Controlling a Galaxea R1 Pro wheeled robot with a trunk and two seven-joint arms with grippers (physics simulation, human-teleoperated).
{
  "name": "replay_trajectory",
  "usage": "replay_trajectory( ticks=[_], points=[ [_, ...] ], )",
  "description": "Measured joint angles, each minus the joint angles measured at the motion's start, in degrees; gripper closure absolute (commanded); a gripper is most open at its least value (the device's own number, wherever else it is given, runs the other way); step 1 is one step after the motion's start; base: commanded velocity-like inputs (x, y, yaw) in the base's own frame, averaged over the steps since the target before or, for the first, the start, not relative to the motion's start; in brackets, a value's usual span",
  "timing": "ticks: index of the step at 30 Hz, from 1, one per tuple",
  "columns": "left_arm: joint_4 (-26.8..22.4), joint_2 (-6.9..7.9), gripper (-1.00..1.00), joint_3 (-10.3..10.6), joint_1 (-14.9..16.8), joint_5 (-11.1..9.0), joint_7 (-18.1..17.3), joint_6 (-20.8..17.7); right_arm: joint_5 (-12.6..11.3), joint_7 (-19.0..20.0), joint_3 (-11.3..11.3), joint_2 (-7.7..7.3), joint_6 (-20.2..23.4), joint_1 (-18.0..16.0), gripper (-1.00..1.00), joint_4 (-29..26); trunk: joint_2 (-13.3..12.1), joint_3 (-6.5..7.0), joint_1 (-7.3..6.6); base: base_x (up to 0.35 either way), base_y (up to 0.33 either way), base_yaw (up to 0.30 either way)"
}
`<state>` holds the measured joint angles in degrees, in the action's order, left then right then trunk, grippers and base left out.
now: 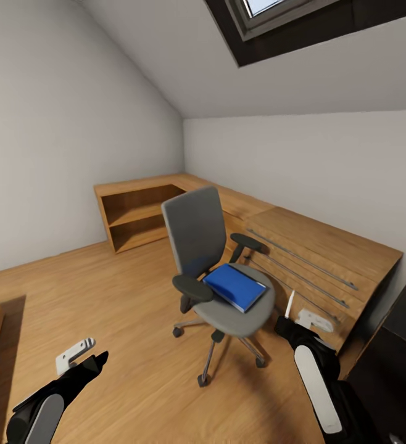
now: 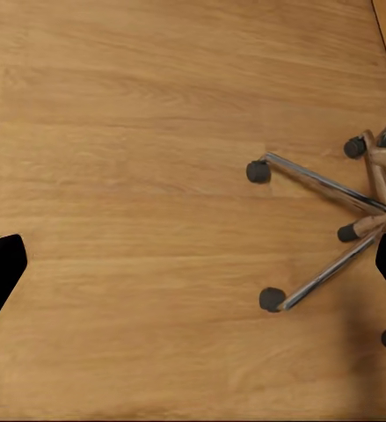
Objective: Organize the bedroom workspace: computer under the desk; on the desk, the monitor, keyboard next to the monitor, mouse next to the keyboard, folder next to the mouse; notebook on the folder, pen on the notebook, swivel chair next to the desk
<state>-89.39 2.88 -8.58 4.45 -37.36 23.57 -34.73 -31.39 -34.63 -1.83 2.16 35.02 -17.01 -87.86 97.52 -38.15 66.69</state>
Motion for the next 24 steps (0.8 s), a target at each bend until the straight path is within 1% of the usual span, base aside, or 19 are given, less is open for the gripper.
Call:
replay_trajectory(
  ticks=[4,10,15,19,22,23,24],
  points=[
    [0.0,0.00,-1.00,0.0,0.0,0.0,0.0,0.0,0.0,0.0,-0.5,0.15,0.0,0.0,1.00,-0.2,-1.6,0.72,-0.88,-0.329,0.000,0.000],
    [0.1,0.00,-1.00,0.0,0.0,0.1,0.0,0.0,0.2,0.0,-0.7,0.22,0.0,0.0,1.00,-0.2,-4.0,1.80,-2.23,-0.017,0.000,-0.001],
    [0.6,0.00,-1.00,0.0,0.0,0.1,0.0,0.0,0.3,-0.1,-0.7,0.21,0.0,0.0,1.00,-0.2,-6.0,2.69,-3.33,-0.001,0.000,-0.134],
    [1.4,0.09,-1.00,-0.1,-0.1,0.2,0.0,0.0,0.5,-0.1,-0.7,0.22,0.0,0.0,1.00,-0.2,-7.6,3.41,-4.21,0.000,0.000,-0.064],
    [3.8,0.19,-1.00,-0.1,-1.1,0.4,0.1,0.2,0.5,-0.1,-0.7,0.22,0.0,0.0,1.00,-0.2,-8.8,3.95,-4.87,0.000,0.000,-0.016],
    [11.0,0.80,-1.00,-0.2,-2.4,1.7,-0.1,0.8,0.5,-0.1,-0.8,0.22,-0.1,0.0,1.00,-0.2,-9.2,4.13,-5.09,0.000,0.000,-0.002],
    [16.4,1.03,-1.00,-0.2,-2.6,2.3,-0.1,1.1,0.5,-0.1,-0.9,0.22,-0.1,0.1,1.00,-0.2,-9.6,4.30,-5.30,0.000,0.000,-0.002]
  ],
)
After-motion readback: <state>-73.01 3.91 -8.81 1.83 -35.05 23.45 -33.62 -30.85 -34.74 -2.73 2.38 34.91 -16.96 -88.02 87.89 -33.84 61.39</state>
